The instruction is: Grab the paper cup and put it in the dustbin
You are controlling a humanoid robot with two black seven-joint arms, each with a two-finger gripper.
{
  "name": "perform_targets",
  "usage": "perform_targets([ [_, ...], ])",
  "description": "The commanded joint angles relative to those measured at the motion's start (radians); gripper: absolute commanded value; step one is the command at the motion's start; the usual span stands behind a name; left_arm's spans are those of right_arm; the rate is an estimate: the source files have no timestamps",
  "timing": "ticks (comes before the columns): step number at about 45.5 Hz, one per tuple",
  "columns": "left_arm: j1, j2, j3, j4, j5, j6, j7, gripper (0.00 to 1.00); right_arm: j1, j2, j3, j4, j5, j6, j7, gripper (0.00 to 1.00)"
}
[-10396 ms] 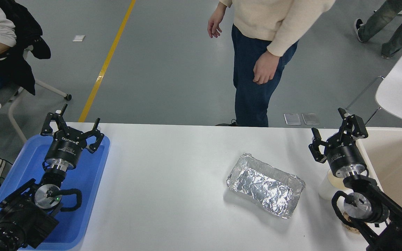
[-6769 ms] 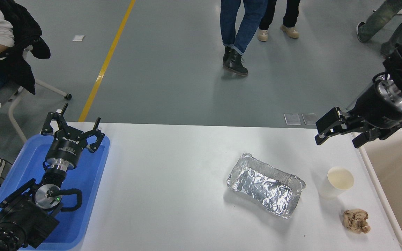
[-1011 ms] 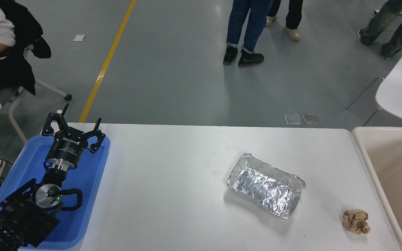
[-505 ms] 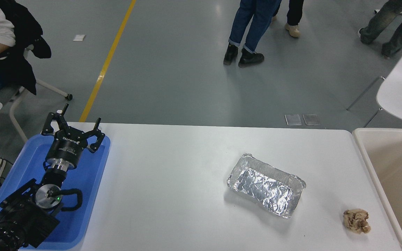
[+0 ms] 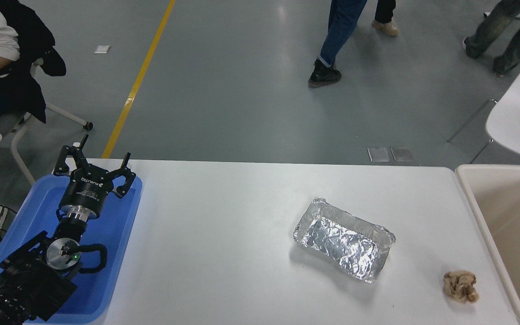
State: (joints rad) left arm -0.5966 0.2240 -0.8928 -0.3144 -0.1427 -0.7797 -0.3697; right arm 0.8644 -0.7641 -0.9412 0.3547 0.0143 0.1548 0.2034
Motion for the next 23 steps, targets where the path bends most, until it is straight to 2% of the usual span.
perform_targets([
  [1, 0.000, 0.000, 0.000, 0.000, 0.000, -0.001, 0.000, 1.00, -0.163, 0.072, 0.179, -0.091, 0.006, -0.173, -0.085, 0.00],
  [6, 0.000, 0.000, 0.000, 0.000, 0.000, 0.000, 0.000, 1.00, -0.168, 0.088, 0.208, -0.106, 0.006, -0.190, -0.099, 0.00],
  [7, 0.000, 0.000, 0.000, 0.000, 0.000, 0.000, 0.000, 1.00, -0.168, 0.089, 0.208, -0.106, 0.006, -0.199, -0.099, 0.09],
  [10, 0.000, 0.000, 0.000, 0.000, 0.000, 0.000, 0.000, 1.00, -0.168, 0.092, 0.208, -0.109, 0.003, -0.247, -0.099, 0.70],
  [11, 0.000, 0.000, 0.000, 0.000, 0.000, 0.000, 0.000, 1.00, -0.168, 0.091, 0.208, -0.109, 0.004, -0.267, -0.098, 0.87],
  [12, 0.000, 0.000, 0.000, 0.000, 0.000, 0.000, 0.000, 1.00, -0.168, 0.092, 0.208, -0.108, 0.006, -0.283, -0.098, 1.00],
  [23, 0.000, 0.000, 0.000, 0.000, 0.000, 0.000, 0.000, 1.00, -0.173, 0.137, 0.208, -0.106, 0.007, -0.313, -0.098, 1.00],
])
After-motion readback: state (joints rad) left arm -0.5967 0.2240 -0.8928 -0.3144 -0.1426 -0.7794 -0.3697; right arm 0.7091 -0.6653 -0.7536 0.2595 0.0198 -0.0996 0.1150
